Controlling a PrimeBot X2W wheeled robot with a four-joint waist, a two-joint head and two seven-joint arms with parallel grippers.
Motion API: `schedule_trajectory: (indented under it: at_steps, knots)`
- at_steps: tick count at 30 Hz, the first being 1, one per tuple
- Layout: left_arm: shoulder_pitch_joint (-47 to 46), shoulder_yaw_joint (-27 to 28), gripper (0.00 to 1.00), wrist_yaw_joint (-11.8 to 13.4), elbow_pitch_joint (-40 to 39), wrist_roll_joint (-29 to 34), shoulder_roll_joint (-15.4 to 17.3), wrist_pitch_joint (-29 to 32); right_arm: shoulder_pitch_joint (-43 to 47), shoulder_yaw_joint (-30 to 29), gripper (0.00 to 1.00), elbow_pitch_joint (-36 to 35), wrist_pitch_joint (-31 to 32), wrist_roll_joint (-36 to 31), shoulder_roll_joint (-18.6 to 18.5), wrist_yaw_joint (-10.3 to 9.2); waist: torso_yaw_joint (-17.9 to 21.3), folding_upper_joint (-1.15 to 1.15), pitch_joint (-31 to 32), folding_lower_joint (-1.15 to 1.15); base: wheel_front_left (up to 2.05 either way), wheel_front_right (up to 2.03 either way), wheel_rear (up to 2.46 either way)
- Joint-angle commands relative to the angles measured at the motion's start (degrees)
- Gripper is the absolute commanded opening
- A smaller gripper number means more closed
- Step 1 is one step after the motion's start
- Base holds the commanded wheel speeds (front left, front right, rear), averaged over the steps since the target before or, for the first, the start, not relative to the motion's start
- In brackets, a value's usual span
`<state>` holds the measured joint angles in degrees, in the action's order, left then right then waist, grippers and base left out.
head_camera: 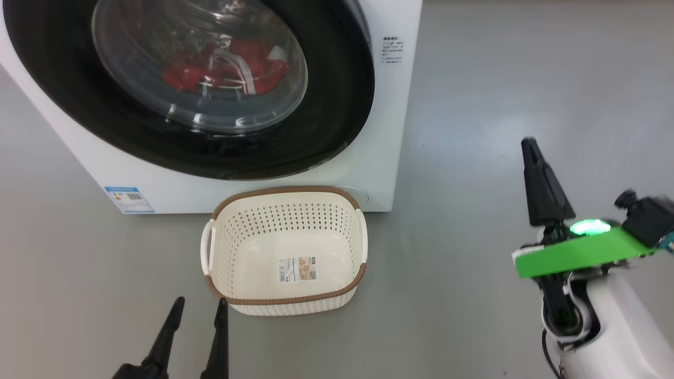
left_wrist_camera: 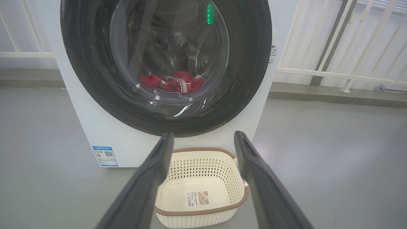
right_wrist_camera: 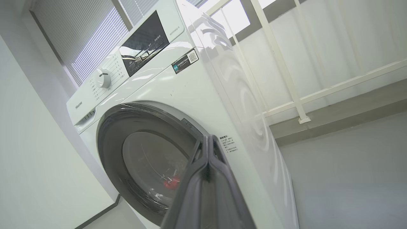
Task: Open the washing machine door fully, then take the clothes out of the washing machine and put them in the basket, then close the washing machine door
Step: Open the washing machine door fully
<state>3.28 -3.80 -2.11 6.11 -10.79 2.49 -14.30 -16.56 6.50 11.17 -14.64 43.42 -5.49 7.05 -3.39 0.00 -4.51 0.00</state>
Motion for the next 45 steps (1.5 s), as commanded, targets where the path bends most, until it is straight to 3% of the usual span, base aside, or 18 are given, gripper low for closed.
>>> schedule_trajectory:
  at_steps: [1, 11, 23, 38, 45]
  knots:
    - [-2.2, 1.5, 1.00, -0.2, -1.6, -0.4, 0.4, -0.7, -2.6, 1.4, 0.00, -1.2, -0.4, 0.7, -0.5, 0.44, -1.0, 0.00, -1.1, 0.00, 0.00, 0.00, 0.00]
    - [-6.3, -0.4, 1.00, -0.3, -2.1, -2.0, 0.4, -0.7, -15.3, 3.0, 0.00, 2.3, -0.4, 8.8, -4.6, 0.44, -4.9, 0.00, -6.9, 0.00, 0.00, 0.00, 0.00]
    - [-10.6, -2.7, 1.00, -0.3, -1.7, -3.9, 0.4, -0.7, -28.8, 11.3, 0.00, 7.8, 0.5, 22.9, -12.4, 0.44, -9.0, 0.00, -12.6, 0.00, 0.00, 0.00, 0.00]
    - [-14.0, -5.1, 1.00, -0.5, -1.5, -5.2, 0.4, -0.7, -39.7, 15.4, 0.00, 9.4, 8.7, 39.2, -17.4, 0.44, -12.6, 0.00, -17.8, 0.00, 0.00, 0.00, 0.00]
    - [-16.0, -6.1, 1.00, -0.1, -1.7, -6.3, 0.4, -0.7, -44.6, 14.5, 0.00, 9.8, 17.1, 46.9, -19.0, 0.44, -14.3, 0.00, -20.6, 0.00, 0.00, 0.00, 0.00]
